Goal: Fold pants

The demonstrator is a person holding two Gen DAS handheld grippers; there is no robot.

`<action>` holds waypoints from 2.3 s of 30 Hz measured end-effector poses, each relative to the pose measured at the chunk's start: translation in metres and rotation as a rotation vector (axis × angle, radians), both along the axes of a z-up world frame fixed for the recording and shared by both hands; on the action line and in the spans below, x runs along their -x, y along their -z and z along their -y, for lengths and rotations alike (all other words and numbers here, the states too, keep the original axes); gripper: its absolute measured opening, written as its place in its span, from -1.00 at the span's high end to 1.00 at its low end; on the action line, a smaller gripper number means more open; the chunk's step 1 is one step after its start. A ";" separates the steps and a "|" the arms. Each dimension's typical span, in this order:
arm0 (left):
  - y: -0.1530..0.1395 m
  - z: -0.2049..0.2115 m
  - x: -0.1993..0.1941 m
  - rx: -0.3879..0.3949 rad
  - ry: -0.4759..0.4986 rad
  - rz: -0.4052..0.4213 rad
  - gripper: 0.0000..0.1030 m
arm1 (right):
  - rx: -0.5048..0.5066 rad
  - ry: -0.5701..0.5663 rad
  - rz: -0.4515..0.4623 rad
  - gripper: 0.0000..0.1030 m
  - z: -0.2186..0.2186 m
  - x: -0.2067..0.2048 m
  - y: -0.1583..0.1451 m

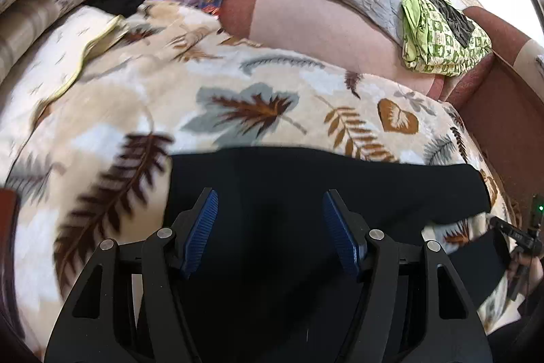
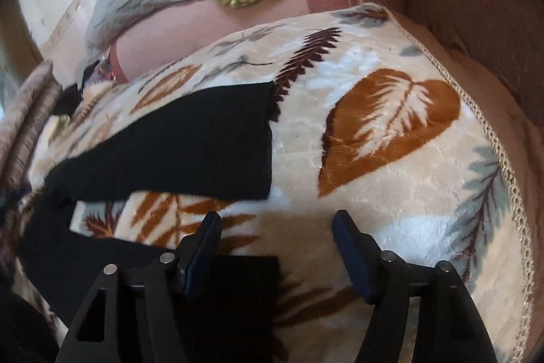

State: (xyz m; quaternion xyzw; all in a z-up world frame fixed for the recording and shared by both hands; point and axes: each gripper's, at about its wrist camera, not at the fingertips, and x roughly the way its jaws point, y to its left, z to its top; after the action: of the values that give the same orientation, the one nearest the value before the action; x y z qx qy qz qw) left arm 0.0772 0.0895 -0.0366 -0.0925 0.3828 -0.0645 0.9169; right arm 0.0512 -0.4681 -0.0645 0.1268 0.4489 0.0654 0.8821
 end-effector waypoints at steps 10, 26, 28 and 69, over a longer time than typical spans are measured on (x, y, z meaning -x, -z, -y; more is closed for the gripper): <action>0.045 -0.030 0.000 0.169 -0.022 -0.014 -0.31 | -0.020 -0.024 0.018 -0.51 -0.002 0.002 0.003; 0.046 -0.009 -0.006 0.011 -0.026 -0.054 -0.35 | -0.018 -0.050 0.009 -0.66 -0.008 0.001 0.004; 0.046 -0.009 -0.007 0.012 -0.016 -0.060 -0.43 | -0.016 -0.048 0.012 -0.66 -0.008 0.001 0.004; 0.035 -0.064 -0.081 -0.050 0.452 -0.156 0.43 | -0.063 -0.037 0.034 -0.66 0.001 0.002 0.005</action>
State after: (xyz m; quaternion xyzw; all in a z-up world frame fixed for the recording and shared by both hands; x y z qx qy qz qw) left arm 0.1583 0.1537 -0.0711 0.0134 0.4649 -0.2511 0.8489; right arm 0.0489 -0.4687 -0.0694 0.1451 0.4338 0.0979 0.8839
